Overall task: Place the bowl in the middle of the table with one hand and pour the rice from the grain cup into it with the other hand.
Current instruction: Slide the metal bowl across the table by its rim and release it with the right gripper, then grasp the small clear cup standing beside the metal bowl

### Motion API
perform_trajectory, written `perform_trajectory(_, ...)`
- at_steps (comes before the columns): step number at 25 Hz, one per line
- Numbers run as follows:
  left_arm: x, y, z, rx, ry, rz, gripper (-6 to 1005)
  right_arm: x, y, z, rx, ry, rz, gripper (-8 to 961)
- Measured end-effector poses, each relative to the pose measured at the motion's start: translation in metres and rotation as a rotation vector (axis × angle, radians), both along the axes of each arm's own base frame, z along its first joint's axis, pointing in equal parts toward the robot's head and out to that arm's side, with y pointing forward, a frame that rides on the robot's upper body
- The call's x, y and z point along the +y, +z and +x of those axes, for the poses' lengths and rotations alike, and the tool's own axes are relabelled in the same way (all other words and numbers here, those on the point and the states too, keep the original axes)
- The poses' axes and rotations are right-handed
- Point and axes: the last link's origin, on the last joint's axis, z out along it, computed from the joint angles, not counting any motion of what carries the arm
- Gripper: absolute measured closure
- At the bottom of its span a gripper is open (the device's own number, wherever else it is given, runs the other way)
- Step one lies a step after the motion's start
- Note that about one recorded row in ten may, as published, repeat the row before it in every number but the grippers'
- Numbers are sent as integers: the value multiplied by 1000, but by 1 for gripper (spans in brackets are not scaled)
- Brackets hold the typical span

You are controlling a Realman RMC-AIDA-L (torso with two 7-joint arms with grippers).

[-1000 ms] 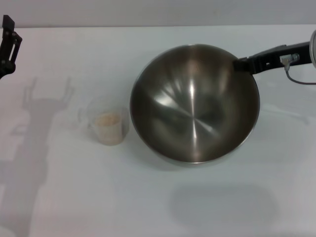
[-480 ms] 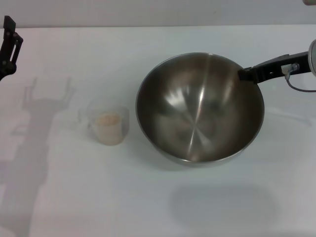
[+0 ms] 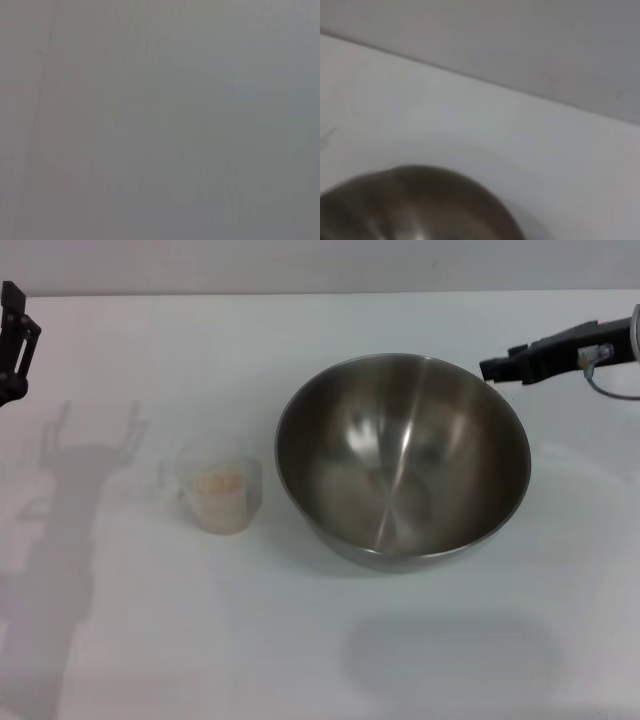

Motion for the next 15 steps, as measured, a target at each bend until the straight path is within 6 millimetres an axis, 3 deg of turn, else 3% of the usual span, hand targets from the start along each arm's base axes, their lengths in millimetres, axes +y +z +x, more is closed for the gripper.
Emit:
perform_trajectory(8,-4,0,-2,-8,7,3,136,16,20,-31,-26,142,154,495)
perform_trajectory(15,-5,2,-4,-43,-4,-5,136,33,23,-45,-57,284,389,495)
